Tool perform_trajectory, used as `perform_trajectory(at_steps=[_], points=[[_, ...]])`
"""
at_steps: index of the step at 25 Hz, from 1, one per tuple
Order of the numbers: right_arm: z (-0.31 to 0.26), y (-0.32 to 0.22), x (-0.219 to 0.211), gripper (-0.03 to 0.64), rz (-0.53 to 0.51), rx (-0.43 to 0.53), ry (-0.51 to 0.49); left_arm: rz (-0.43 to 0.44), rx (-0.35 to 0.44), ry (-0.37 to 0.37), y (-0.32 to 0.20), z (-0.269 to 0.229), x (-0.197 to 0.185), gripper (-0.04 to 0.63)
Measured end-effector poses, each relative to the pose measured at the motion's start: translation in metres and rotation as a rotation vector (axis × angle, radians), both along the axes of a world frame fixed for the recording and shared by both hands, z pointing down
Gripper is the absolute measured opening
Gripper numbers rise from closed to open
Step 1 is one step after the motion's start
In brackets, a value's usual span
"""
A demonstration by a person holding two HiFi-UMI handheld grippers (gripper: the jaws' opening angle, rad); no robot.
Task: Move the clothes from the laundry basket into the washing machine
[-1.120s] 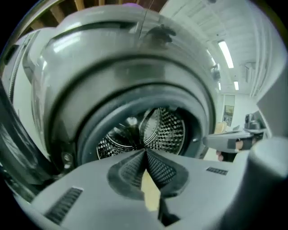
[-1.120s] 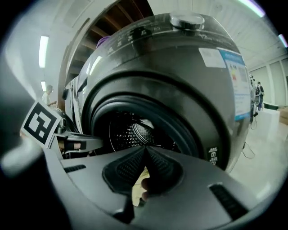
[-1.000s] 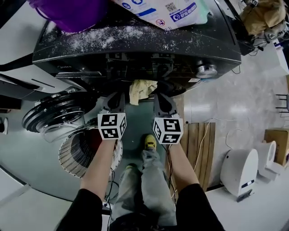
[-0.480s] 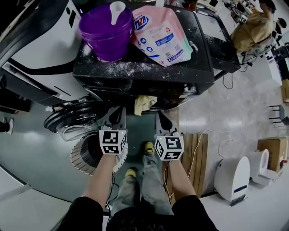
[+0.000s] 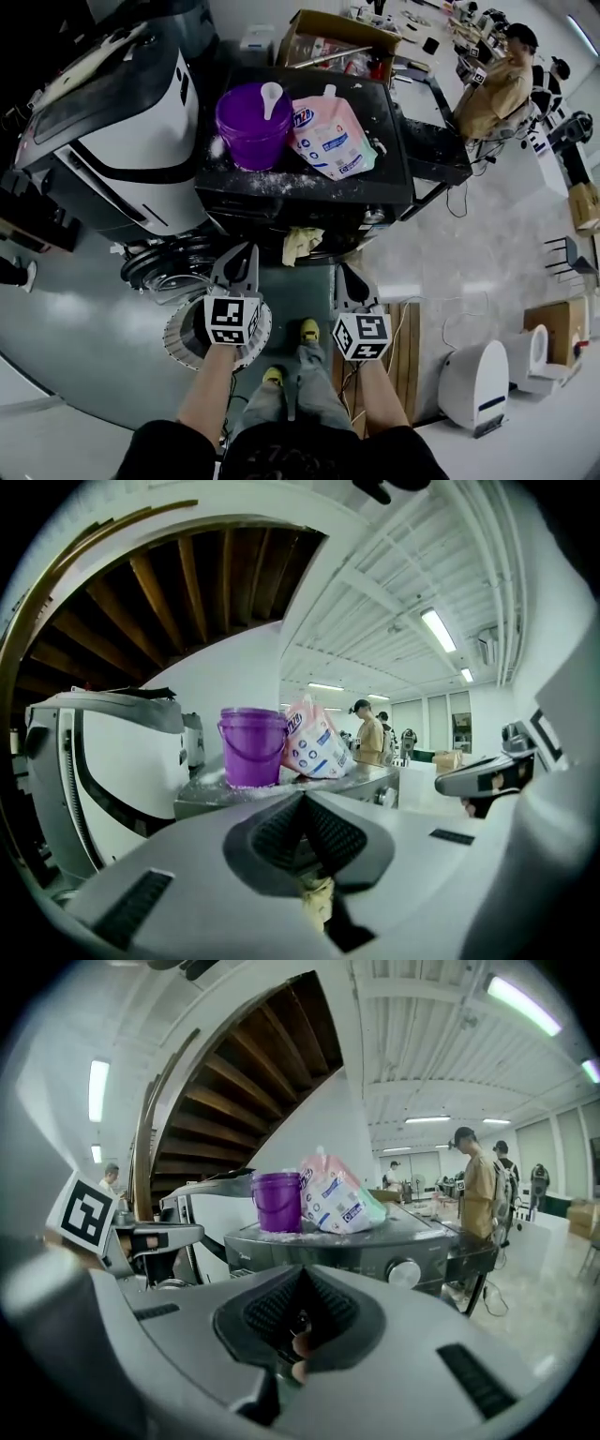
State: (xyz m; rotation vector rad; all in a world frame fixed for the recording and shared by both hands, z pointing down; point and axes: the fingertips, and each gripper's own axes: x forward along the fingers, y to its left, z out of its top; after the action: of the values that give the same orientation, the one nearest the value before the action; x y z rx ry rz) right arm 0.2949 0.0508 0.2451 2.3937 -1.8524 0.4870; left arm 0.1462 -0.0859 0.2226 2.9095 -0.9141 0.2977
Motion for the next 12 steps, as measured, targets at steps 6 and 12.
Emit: perform_trajectory(at_steps=[6,12], points=[[-0.052,0.027,-0.013,0.005,0.063,0.015,0.000,0.011,0.040,0.000,0.019,-0.050,-0.034,0.011],[-0.097,0.043,-0.020,0.005,0.094,0.055,-0.007,0.003,0.061,-0.005,0.024,-0.084,-0.066,0.011]])
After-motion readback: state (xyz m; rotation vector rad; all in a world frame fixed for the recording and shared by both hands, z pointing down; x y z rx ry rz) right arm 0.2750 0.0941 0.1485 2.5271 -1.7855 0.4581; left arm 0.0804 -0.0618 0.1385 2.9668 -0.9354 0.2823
